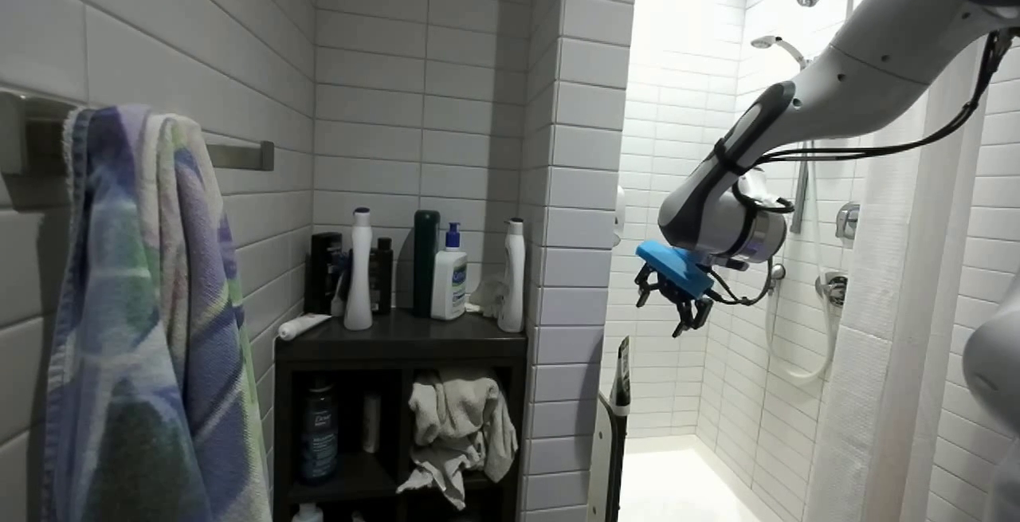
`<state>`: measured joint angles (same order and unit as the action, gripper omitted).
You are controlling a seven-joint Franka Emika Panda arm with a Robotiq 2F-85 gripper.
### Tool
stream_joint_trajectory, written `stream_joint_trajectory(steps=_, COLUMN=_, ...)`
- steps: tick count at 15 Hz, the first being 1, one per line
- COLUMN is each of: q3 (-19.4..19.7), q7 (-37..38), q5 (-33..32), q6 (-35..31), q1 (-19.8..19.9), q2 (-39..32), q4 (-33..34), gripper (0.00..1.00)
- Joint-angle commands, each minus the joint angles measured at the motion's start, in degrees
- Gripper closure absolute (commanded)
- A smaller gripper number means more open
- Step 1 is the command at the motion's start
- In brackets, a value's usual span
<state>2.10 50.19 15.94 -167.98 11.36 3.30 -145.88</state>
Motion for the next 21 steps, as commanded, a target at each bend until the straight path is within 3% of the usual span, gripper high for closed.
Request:
stream_joint_trajectory(steps=1, q3=1.41, q7=-0.05, q5=2.37, q6=0.26, q1=-2.12, q2=-3.27, q4=3.14, gripper=0.00)
stream_joint_trajectory(steps=21, q3=2.60, q7=-1.26, q5=8.33, q6=3.01, q1=-4.15, q2=-12.79, q4=13.46, gripper=0.00)
